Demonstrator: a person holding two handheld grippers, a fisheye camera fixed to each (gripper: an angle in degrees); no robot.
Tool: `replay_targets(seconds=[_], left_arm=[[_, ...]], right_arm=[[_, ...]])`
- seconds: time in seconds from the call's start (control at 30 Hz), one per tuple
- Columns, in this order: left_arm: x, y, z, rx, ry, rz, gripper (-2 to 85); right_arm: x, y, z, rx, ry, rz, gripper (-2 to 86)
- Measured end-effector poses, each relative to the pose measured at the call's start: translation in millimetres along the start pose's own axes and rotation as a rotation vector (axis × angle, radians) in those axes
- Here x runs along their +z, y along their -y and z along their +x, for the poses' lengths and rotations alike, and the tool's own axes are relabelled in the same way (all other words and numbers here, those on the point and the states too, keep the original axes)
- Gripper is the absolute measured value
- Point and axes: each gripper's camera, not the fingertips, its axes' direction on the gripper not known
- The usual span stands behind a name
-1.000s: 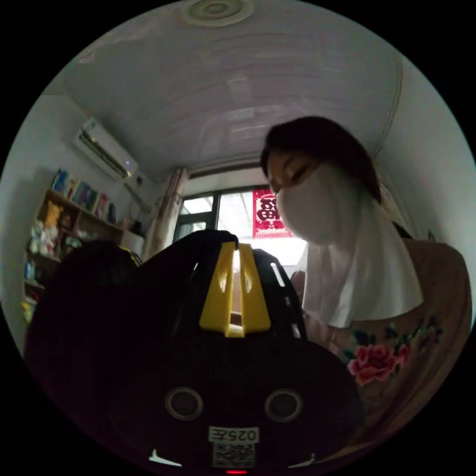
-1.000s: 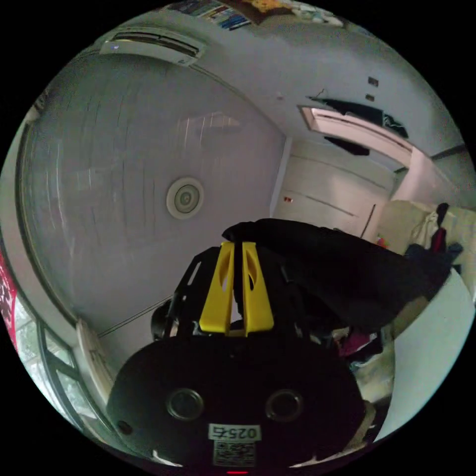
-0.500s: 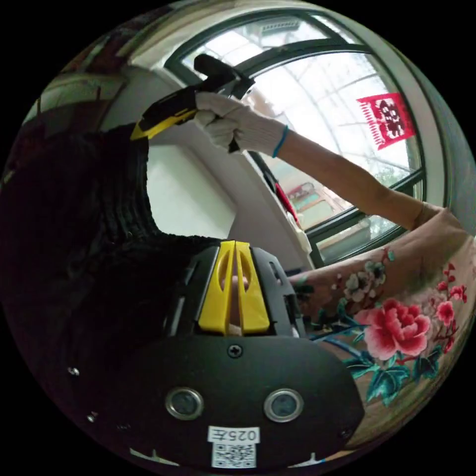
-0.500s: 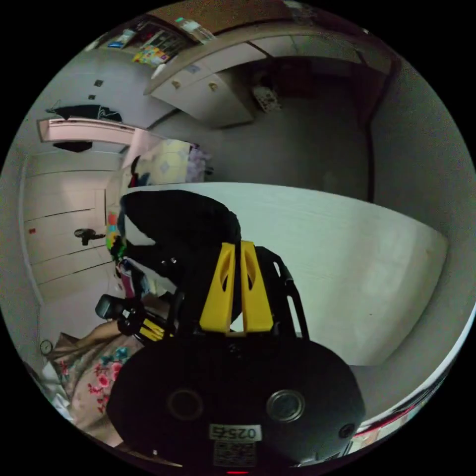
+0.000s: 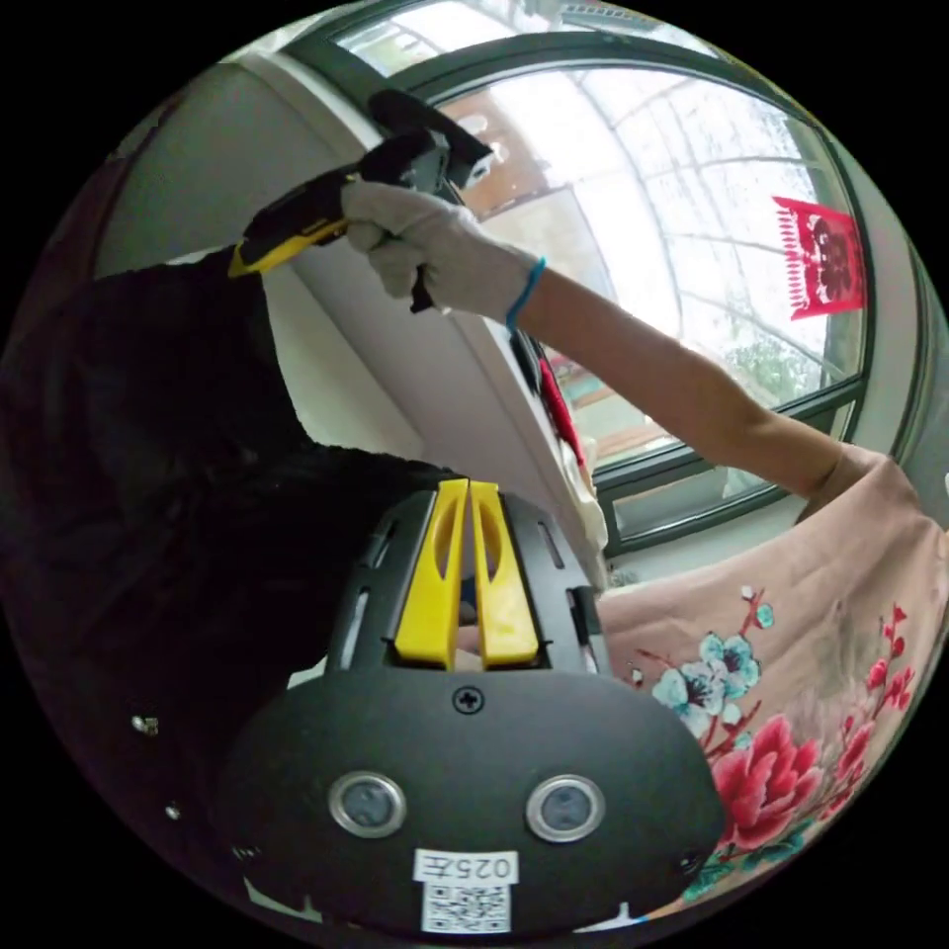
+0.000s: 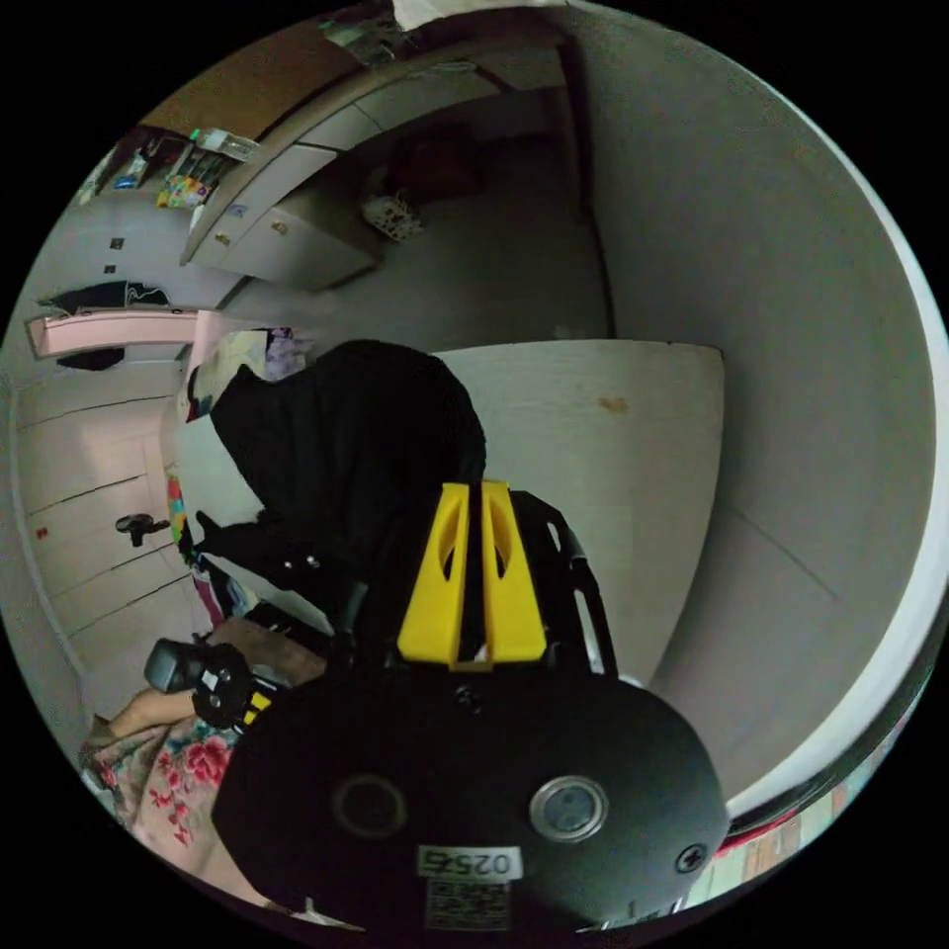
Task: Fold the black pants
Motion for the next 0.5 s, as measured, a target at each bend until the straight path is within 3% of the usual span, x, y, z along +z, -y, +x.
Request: replay_targets(seconds=[0.33, 0.5], left_arm=[[106.0, 56.8, 22.3, 0.121, 0.061, -0.425, -1.3], [21.2, 42.7, 22.8, 0.117, 0.043, -0.292, 1.1]], right_arm=[[45.9, 42.4, 34.1, 0.072, -0.239, -0.13, 4.9], [9.7, 14.2, 38.4, 0.041, -0.064, 0.065, 9.0]])
